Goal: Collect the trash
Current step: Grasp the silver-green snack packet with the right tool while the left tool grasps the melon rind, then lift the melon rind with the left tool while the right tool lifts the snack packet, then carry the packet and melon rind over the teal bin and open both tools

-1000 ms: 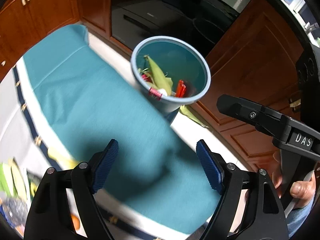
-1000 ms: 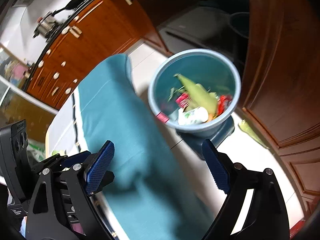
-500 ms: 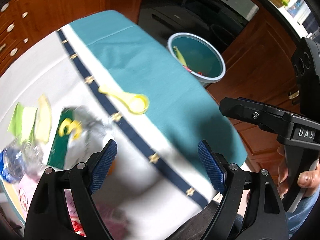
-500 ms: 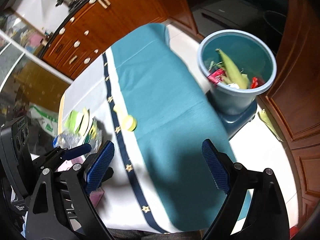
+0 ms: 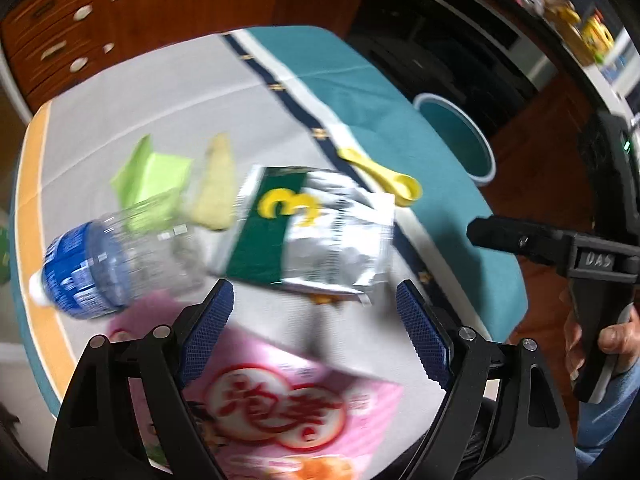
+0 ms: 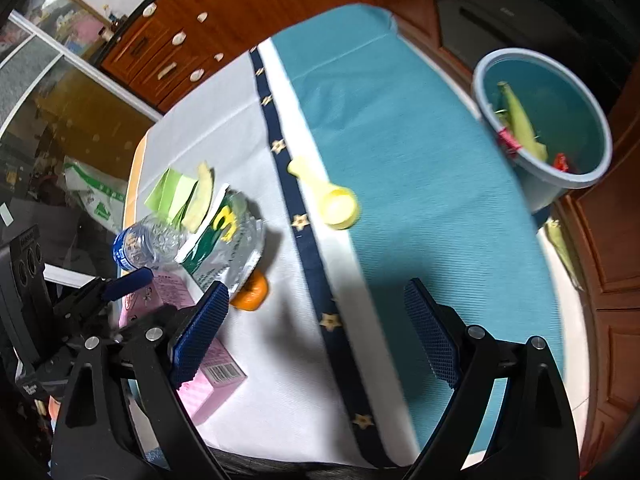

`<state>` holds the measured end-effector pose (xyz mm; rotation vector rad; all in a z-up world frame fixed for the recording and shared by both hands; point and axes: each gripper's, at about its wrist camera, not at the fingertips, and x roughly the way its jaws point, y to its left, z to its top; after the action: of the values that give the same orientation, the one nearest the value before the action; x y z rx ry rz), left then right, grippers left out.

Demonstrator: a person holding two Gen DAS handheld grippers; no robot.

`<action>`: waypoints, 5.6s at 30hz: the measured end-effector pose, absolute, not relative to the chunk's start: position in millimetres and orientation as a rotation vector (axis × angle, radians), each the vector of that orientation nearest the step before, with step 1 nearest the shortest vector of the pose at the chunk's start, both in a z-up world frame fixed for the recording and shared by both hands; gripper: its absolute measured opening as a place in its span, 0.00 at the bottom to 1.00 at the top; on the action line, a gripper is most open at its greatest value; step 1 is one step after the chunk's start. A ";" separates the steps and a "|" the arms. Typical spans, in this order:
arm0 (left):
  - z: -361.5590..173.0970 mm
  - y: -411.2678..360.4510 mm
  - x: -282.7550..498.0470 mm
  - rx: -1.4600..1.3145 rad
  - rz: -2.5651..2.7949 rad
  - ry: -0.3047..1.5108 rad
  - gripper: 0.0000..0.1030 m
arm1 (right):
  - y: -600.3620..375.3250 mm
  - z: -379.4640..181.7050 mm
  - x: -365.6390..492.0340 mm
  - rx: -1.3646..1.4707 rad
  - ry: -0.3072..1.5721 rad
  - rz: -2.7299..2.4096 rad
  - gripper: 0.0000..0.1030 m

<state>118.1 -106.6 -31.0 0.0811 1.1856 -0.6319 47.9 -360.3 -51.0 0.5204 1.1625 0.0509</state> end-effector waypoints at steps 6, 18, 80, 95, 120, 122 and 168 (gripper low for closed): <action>-26.9 -74.7 131.9 0.000 -0.621 1.172 0.85 | -331.4 -72.5 76.4 0.548 1.191 0.116 0.83; -26.0 -79.3 132.2 0.051 -0.643 1.156 0.95 | -290.7 -99.4 118.3 0.501 1.189 0.208 0.23; -61.3 -156.8 189.9 0.334 -0.734 1.176 0.22 | -378.3 -75.5 105.7 0.522 1.076 0.096 0.46; -46.9 -151.3 156.4 0.305 -0.769 1.146 0.22 | -362.9 -102.8 78.9 0.565 1.126 0.099 0.46; 34.3 -168.0 121.8 0.268 -0.761 1.010 0.20 | -384.3 8.4 46.1 0.524 0.826 0.136 0.01; 38.9 -174.9 118.7 0.273 -0.767 1.006 0.20 | -392.3 13.6 38.6 0.530 0.807 0.126 0.01; -37.6 -505.6 173.4 0.477 -0.968 1.036 0.72 | -653.0 -75.7 22.7 0.781 0.782 -0.338 0.83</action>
<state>173.4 -505.6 -37.6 0.4765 1.0357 -0.9684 22.7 -653.0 -75.7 0.7814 0.7818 -0.3379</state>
